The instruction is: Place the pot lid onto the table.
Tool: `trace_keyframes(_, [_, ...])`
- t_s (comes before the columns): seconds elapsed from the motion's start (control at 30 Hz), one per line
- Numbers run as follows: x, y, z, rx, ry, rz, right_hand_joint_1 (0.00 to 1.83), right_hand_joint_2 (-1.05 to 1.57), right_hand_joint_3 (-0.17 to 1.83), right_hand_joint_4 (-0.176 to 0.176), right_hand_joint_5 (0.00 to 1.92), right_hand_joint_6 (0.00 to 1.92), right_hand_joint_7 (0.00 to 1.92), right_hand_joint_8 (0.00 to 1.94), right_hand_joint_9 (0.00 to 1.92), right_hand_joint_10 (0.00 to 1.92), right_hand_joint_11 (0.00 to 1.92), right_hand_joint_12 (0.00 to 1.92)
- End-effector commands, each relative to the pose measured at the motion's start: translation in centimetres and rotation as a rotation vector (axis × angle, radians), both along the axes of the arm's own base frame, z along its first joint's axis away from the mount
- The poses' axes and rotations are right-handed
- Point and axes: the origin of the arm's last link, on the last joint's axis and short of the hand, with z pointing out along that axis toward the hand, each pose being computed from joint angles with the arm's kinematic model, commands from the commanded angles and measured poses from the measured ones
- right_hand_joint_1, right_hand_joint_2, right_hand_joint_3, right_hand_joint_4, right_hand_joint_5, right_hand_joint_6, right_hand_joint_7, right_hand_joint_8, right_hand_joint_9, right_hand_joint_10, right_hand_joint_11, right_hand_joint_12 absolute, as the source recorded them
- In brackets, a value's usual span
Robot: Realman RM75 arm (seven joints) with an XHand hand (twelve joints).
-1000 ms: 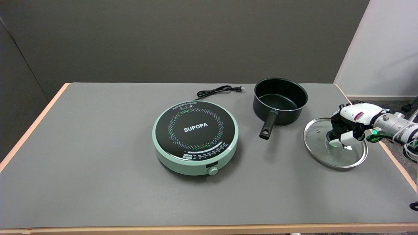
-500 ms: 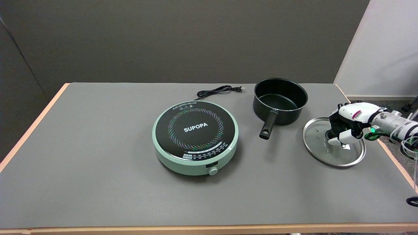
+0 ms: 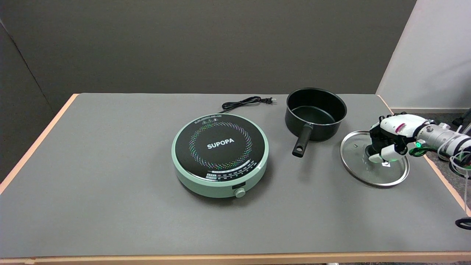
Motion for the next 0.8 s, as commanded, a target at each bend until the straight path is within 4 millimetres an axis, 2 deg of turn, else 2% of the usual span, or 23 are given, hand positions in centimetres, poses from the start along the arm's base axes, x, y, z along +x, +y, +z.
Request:
trace_keyframes(0.03, [0.02,-0.28,0.32,0.0,0.005,-0.003,1.35,0.97,0.36,0.176,0.71,0.93,0.9,1.2,0.9,0.9,0.68,1.38])
trace_keyframes(0.37, [-0.07,-0.54,0.33,0.003,0.006,-0.004,1.35,0.98,0.34,0.176,0.7,0.9,0.89,1.21,0.89,0.85,0.66,1.39])
trace_keyframes(0.43, [-0.05,-0.57,0.35,0.002,0.006,-0.003,1.08,0.72,0.86,0.176,0.69,0.88,0.88,0.67,0.87,0.83,0.63,1.41])
trace_keyframes(0.53, [0.05,-0.66,0.36,0.002,0.006,0.001,1.06,0.7,0.87,0.176,0.69,0.82,0.87,0.6,0.86,0.79,0.58,1.41])
trace_keyframes(0.6, [0.1,-0.7,0.4,0.001,0.007,0.002,1.0,0.66,0.94,0.176,0.68,0.74,0.82,0.56,0.82,0.74,0.52,1.29])
trace_keyframes(0.63, [0.13,-0.71,0.44,0.0,0.01,0.001,0.97,0.66,0.94,0.176,0.67,0.65,0.81,0.5,0.81,0.7,0.55,1.11])
trace_keyframes(0.7, [0.22,-0.8,0.47,-0.002,0.011,0.003,1.0,0.65,0.9,0.176,0.66,0.54,0.8,0.39,0.79,0.62,0.55,0.93])
trace_keyframes(0.8, [0.24,-0.97,0.44,0.0,0.012,0.004,0.96,0.6,1.01,0.176,0.57,0.35,0.67,0.27,0.69,0.47,0.42,0.63])
